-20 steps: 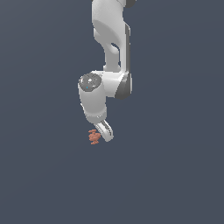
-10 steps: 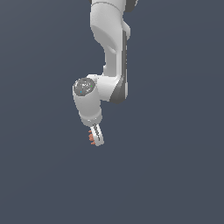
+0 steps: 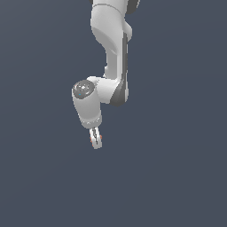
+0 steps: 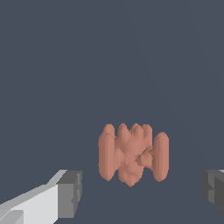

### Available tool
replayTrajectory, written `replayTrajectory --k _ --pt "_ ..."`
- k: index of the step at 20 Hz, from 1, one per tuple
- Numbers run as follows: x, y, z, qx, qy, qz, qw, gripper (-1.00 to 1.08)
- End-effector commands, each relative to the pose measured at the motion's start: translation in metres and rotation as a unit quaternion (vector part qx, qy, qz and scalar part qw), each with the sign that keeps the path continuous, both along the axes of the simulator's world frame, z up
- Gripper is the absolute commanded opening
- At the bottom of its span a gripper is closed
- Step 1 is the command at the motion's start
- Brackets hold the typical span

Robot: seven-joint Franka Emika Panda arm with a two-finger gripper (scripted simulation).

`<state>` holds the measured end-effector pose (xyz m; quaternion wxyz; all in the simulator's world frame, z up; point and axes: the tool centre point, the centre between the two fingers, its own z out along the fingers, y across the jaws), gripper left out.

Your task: Pick up the object and move it to a goal position.

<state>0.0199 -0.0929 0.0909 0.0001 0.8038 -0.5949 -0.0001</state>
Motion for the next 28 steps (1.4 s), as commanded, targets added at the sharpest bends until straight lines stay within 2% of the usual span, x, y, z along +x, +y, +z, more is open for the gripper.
replayTrajectory --k 1,11,16,17,28 --pt "0.0 0.0 -0.001 0.0 0.0 0.0 1.0 1.0" --pt "-0.001 0.0 -0.043 0.0 0.0 -0.002 1.0 1.0" --pt "0.0 0.0 -0.05 0.0 0.0 -0.003 1.0 1.0" --pt "0.0 0.0 -0.05 0.0 0.0 -0.003 1.0 -1.0" --pt "0.0 0.0 -0.05 0.0 0.0 -0.003 1.0 -1.0"
